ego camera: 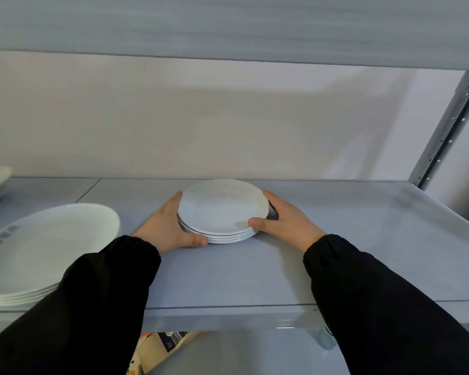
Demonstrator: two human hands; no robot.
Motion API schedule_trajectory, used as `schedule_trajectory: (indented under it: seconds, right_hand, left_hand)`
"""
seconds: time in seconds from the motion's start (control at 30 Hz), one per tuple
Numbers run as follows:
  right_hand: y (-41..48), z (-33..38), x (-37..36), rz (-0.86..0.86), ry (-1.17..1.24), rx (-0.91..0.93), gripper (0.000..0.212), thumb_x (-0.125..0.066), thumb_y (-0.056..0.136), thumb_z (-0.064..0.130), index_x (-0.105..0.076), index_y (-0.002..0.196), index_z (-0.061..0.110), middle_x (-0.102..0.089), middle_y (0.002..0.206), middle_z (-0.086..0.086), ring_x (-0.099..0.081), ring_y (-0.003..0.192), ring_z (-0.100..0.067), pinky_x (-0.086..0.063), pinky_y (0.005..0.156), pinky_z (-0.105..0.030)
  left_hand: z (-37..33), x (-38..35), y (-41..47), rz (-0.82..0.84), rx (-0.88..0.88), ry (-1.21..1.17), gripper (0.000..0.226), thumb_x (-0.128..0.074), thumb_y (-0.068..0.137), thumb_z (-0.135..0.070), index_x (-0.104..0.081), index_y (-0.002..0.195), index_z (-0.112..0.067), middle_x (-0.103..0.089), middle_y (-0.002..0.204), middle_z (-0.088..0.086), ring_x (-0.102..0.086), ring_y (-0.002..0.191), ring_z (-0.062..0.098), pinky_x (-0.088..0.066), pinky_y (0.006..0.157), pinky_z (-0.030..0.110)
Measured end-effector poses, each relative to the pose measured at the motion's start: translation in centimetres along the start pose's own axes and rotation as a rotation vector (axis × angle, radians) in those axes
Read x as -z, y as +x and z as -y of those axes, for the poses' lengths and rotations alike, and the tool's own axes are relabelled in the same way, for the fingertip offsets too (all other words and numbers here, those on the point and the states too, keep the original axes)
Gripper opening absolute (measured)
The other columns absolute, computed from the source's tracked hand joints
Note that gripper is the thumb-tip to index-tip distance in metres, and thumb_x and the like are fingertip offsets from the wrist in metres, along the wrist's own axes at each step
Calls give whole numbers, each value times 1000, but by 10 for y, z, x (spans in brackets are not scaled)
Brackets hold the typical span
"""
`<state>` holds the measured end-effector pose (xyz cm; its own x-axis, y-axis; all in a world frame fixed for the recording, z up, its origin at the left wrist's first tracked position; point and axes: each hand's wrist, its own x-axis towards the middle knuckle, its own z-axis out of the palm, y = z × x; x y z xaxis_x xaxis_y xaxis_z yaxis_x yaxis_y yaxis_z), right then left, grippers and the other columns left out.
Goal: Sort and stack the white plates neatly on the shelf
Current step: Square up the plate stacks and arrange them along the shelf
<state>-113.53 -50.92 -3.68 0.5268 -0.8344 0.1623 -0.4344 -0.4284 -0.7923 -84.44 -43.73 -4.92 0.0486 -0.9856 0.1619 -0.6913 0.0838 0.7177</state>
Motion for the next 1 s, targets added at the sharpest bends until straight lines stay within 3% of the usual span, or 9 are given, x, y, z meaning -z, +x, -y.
schedule_trajectory:
  seconds: [0.13,0.23,0.67,0.77,0.87,1.0]
  right_hand:
    - [2,-4,3,3,-19,27,63,-83,77,45,-51,131,46,-62,123,23,-56,118,-2,-46,103,-35]
    - [2,-4,2,24,-40,46,71,-85,73,48,-49,134,47,-61,126,23,-55,121,-3,-46,106,-38]
    - [6,-12,5,58,-79,48,88,-94,61,48,-46,135,45,-59,126,28,-53,118,8,-44,97,-23]
    - [7,-15,7,49,-67,35,91,-94,60,46,-45,137,44,-60,126,28,-53,116,10,-43,96,-18]
    - [7,-13,7,57,-57,30,97,-95,59,46,-43,141,43,-57,127,30,-49,117,16,-39,91,-9]
    - [4,-10,8,72,-35,8,101,-95,59,46,-42,144,41,-57,129,31,-49,117,15,-40,94,-12]
  left_hand:
    - [-1,-1,0,-17,-10,41,116,-84,38,-73,-39,137,-30,-55,130,-11,-50,122,10,-42,103,38]
    - [0,0,0,-25,-36,25,114,-84,39,-72,-40,136,-31,-55,130,-12,-51,121,8,-42,103,37]
    - [-4,-6,-3,-26,-72,-36,97,-87,48,-61,-44,132,-37,-58,124,-22,-52,115,-4,-41,92,22]
    - [-7,-6,-5,-26,-57,-22,94,-89,53,-54,-43,133,-39,-58,123,-26,-50,113,-10,-38,87,10]
    - [-10,-8,-7,-52,-28,-3,91,-90,56,-46,-43,134,-38,-55,122,-26,-52,112,-3,-36,87,14]
    - [-18,-8,-14,-85,20,21,95,-89,62,-36,-36,141,-35,-50,120,-21,-47,112,2,-32,90,18]
